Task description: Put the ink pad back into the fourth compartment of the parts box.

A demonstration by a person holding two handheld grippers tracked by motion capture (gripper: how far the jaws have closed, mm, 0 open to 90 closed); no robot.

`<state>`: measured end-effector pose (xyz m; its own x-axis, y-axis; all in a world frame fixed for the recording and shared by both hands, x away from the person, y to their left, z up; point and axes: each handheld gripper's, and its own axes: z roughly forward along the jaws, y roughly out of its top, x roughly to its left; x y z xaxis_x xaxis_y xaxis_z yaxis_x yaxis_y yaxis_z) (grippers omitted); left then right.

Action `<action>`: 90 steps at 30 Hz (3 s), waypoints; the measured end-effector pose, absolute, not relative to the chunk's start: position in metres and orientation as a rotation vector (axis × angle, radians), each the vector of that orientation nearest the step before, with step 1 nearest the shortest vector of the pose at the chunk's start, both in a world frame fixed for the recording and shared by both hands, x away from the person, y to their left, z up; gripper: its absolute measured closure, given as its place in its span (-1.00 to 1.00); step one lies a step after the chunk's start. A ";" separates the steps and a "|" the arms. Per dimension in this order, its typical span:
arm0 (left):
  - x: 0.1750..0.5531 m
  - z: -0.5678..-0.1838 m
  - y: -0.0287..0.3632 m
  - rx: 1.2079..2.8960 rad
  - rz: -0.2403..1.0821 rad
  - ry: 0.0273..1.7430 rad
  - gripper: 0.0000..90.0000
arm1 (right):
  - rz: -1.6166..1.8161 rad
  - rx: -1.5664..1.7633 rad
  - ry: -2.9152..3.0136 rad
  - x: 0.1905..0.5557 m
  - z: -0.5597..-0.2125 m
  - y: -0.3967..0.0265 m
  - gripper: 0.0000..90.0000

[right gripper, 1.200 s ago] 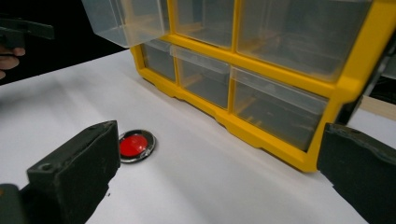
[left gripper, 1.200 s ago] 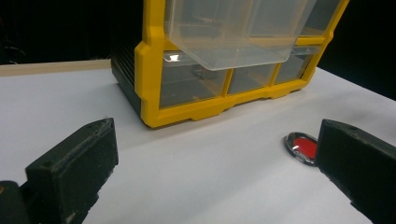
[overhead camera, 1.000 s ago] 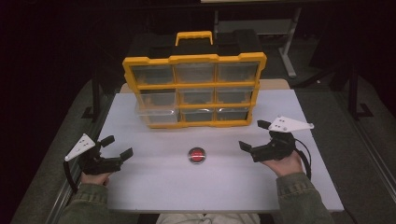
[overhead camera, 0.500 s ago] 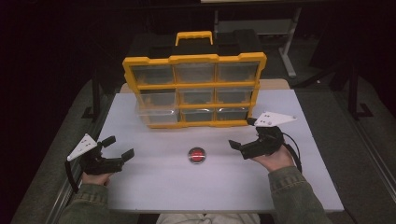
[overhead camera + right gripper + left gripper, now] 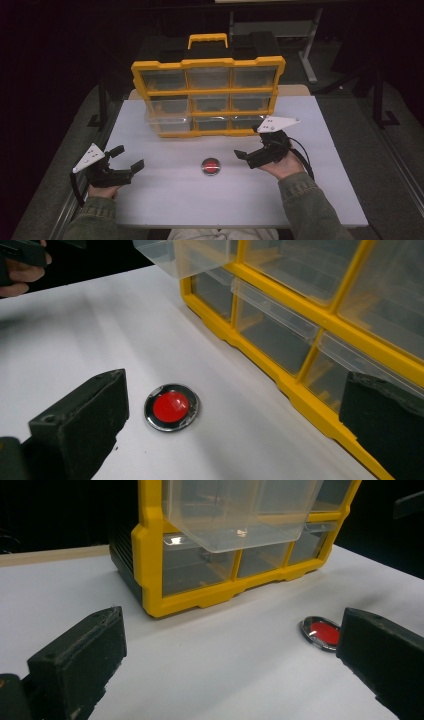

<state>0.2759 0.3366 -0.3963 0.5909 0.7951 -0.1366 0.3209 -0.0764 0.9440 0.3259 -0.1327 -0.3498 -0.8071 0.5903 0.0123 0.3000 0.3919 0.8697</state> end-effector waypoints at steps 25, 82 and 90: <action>0.276 -0.396 0.336 1.658 0.508 0.931 -1.00 | 1.300 0.715 2.507 0.344 -0.364 -0.086 -1.00; 0.279 -0.398 0.332 1.682 0.480 0.920 -1.00 | 0.952 0.559 2.812 0.364 -0.440 -0.015 -0.70; 0.279 -0.398 0.334 1.677 0.479 0.924 -1.00 | 0.936 0.543 2.823 0.363 -0.444 -0.013 -0.50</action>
